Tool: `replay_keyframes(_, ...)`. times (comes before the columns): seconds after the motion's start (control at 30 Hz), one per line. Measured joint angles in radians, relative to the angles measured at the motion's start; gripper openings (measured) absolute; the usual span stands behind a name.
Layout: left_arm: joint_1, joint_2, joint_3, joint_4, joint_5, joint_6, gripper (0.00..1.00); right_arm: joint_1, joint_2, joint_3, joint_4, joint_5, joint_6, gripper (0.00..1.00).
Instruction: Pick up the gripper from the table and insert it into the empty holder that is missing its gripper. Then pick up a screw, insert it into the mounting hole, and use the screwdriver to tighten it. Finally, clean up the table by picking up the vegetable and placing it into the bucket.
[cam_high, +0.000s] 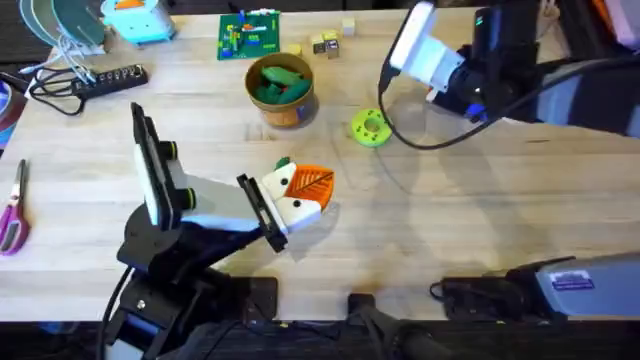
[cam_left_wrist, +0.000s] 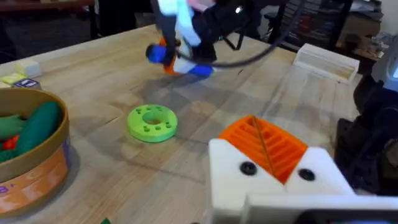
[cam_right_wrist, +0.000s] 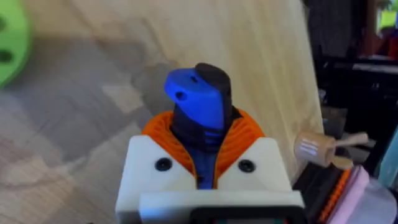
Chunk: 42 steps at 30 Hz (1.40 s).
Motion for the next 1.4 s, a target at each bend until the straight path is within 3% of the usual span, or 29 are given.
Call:
replay_keyframes(0.17,0.000,0.000,0.000,0.000,0.000,0.000,0.012,0.048,0.090,0.001,-0.031,0.029,-0.126,0.091)
replay_keyframes(0.37,0.000,0.000,0.000,0.000,0.000,0.000,0.012,0.099,0.102,0.016,-0.066,0.070,-0.193,0.091)
replay_keyframes(0.4,0.000,0.000,0.000,0.000,0.000,0.000,0.012,0.102,0.102,0.017,-0.070,0.071,-0.191,0.146)
replay_keyframes(0.57,0.000,0.000,0.000,0.000,0.000,0.000,0.012,0.105,0.099,0.041,-0.068,0.093,-0.190,0.901)
replay_keyframes(0.63,0.000,0.000,0.000,0.000,0.000,0.000,0.012,0.105,0.094,0.052,-0.083,0.092,-0.177,0.986)
replay_keyframes(0.77,0.000,0.000,0.000,0.000,0.000,0.000,0.015,0.106,0.093,0.053,-0.105,0.099,-0.091,0.993)
replay_keyframes(0.8,0.000,0.000,0.000,0.000,0.000,0.005,0.073,0.106,0.091,0.053,-0.112,0.100,-0.065,0.994)
replay_keyframes(0.97,0.000,0.000,0.000,0.000,0.000,0.006,0.866,0.107,0.060,0.052,-0.185,0.098,0.116,0.994)
replay_keyframes(1.0,0.000,0.000,0.000,0.000,0.001,0.003,0.955,0.107,0.051,0.051,-0.202,0.095,0.157,0.994)
replay_keyframes(1.27,0.000,0.000,0.000,0.003,-0.002,0.005,0.993,0.115,-0.077,0.023,-0.297,0.062,0.438,0.994)
replay_keyframes(1.4,0.000,0.000,0.006,0.019,-0.048,0.004,0.993,0.115,-0.165,0.023,-0.309,0.060,0.521,0.994)
